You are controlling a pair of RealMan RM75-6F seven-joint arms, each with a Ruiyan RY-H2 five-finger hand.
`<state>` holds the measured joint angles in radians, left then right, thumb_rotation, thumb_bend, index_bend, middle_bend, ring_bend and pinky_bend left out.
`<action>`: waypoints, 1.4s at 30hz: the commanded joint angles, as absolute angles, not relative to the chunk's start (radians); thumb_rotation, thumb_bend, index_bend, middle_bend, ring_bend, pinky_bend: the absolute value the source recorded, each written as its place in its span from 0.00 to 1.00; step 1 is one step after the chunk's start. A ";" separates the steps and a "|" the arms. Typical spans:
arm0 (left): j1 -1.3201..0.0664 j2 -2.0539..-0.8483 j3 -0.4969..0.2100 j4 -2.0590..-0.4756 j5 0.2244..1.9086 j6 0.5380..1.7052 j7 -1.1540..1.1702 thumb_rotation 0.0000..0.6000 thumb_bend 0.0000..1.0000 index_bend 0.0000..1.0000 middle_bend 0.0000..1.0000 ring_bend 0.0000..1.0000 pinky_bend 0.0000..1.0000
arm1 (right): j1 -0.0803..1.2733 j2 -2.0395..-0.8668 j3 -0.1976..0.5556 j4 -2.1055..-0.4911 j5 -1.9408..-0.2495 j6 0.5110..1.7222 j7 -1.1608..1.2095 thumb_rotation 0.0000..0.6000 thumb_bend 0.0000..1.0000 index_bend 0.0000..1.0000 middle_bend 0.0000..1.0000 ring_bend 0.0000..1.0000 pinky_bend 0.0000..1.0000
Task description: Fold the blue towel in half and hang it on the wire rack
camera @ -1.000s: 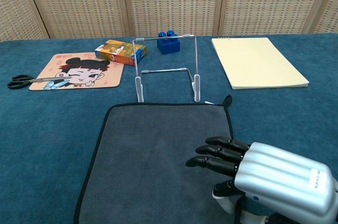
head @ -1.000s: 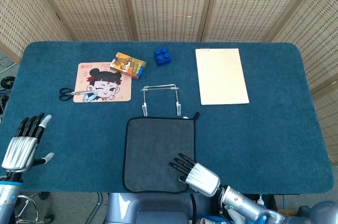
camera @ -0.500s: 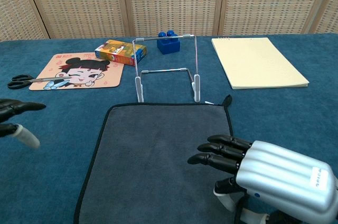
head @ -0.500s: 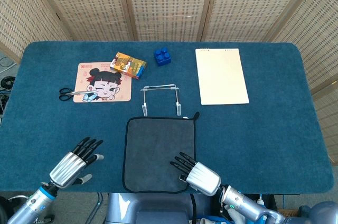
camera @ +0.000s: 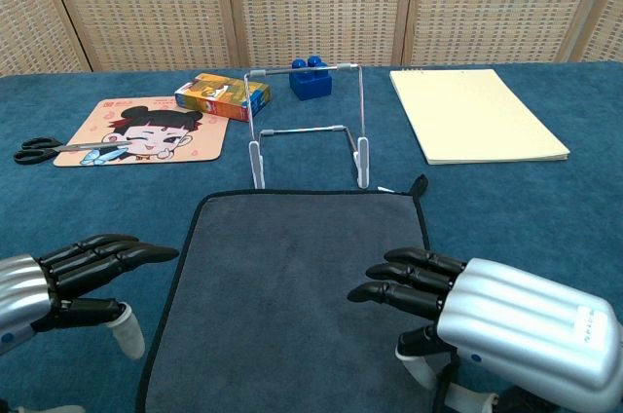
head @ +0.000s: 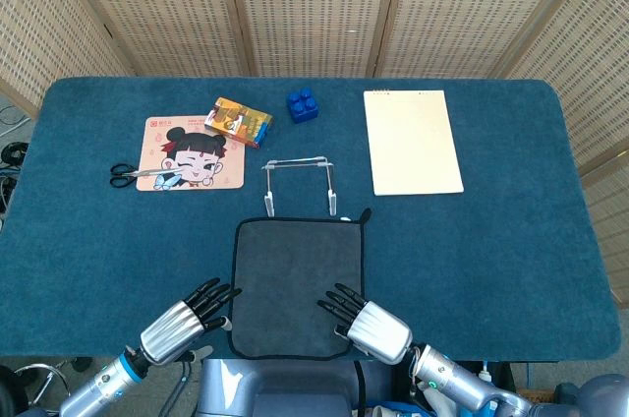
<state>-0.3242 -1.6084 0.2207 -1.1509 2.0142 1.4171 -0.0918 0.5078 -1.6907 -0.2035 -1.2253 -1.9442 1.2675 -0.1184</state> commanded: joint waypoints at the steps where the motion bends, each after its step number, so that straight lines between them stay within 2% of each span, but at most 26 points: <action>1: -0.330 -1.619 0.226 -1.146 2.015 1.412 -0.091 1.00 0.23 0.43 0.00 0.00 0.00 | 0.509 -1.689 -0.203 -1.227 -1.943 1.266 -0.120 1.00 0.50 0.62 0.11 0.00 0.00; 21: -0.369 -1.670 0.250 -1.158 1.998 1.353 -0.043 1.00 0.24 0.49 0.00 0.00 0.00 | 0.512 -1.682 -0.199 -1.253 -1.939 1.256 -0.147 1.00 0.50 0.66 0.11 0.00 0.00; 42: -0.376 -1.717 0.265 -1.092 1.978 1.364 -0.055 1.00 0.24 0.48 0.00 0.00 0.00 | 0.508 -1.688 -0.202 -1.249 -1.934 1.248 -0.157 1.00 0.50 0.66 0.11 0.00 0.00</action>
<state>-0.3760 -1.7167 0.2644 -1.0920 1.9778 1.3642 -0.0543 0.5079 -1.6883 -0.2024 -1.2490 -1.9340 1.2480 -0.1565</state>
